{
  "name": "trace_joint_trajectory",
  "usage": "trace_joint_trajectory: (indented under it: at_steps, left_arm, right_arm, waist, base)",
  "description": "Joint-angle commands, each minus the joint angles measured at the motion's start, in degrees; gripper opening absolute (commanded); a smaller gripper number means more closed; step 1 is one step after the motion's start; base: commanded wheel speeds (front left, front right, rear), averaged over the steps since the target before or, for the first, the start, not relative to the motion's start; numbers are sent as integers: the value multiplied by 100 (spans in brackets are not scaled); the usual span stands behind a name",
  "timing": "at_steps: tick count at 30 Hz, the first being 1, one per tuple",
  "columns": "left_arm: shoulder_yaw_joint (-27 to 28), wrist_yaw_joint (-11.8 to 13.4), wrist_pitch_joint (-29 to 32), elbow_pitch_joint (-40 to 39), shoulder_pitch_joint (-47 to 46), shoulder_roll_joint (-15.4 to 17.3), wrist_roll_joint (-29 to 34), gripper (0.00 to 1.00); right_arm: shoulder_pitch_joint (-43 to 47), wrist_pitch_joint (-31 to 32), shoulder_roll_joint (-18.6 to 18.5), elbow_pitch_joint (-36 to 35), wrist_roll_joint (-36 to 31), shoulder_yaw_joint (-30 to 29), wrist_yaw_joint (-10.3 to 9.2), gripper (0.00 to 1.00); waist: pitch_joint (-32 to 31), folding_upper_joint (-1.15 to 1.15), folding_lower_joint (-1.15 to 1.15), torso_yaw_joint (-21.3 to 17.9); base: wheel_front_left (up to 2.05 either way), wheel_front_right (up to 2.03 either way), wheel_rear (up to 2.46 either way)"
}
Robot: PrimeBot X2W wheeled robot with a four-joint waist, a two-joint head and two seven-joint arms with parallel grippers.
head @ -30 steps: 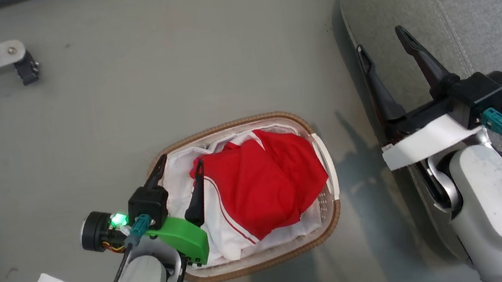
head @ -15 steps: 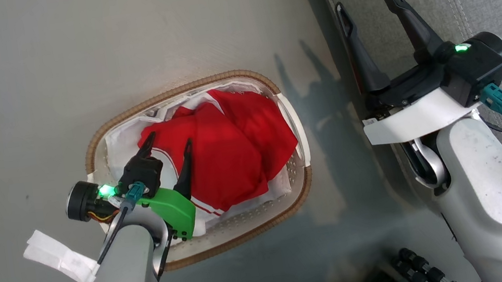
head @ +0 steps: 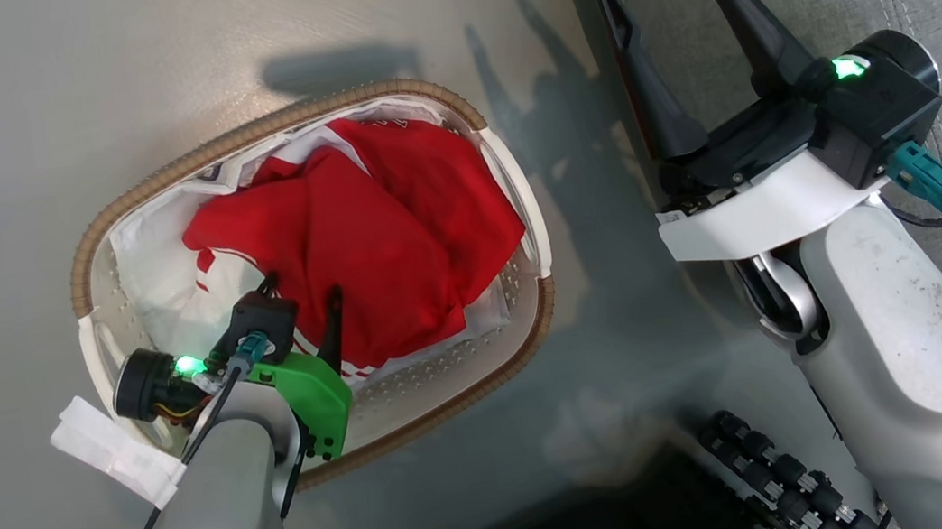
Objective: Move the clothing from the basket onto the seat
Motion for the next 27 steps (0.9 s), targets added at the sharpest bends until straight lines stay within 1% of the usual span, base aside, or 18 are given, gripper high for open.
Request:
trace_joint_trajectory:
  at_steps: [1, 6, 12, 16, 23, 24, 26, 27]
  left_arm:
    - [-5, -17, -6, 28, -174, 15, -27, 100]
    - [-97, -17, -5, 96, -321, -20, -130, 100]
    - [-394, -17, -5, 168, -534, -51, -371, 100]
    - [-668, -17, -5, 352, -646, -104, -773, 100]
    - [-1237, -17, 15, 717, -860, -139, -1778, 100]
    - [-1364, -17, 42, 687, -857, -153, -1932, 90]
    - [-1579, -17, 39, 684, -907, -136, -2168, 0]
    - [-1663, -17, 36, 669, -910, -117, -2276, 0]
  right_arm:
    - [-80, -24, 0, -30, 31, 10, -6, 100]
    - [-111, -24, 3, -20, 49, 26, -6, 100]
    - [-157, -25, 17, -57, 84, 35, -6, 100]
    - [-194, -24, 28, -56, 93, 52, -6, 100]
    - [-218, -24, 47, -16, 130, 96, -6, 100]
    - [-219, -25, 50, -3, 138, 103, -6, 100]
    - [-208, -24, 51, 31, 141, 100, -6, 100]
    - [-201, -25, 53, 50, 145, 95, -6, 100]
  waist:
    - [85, 0, -1, -37]
    - [206, 0, -1, -37]
    - [379, 0, -1, -84]
    - [451, 0, -1, -120]
    - [501, 0, -1, -167]
    - [492, 0, -1, -175]
    - [458, 0, -1, -162]
    - [431, 0, -1, -154]
  base:
    - [0, 0, 0]
    - [0, 0, 0]
    - [0, 0, 0]
    - [0, 0, 0]
    - [0, 0, 0]
    - [0, 0, 0]
    - [0, 0, 0]
    - [0, 0, 0]
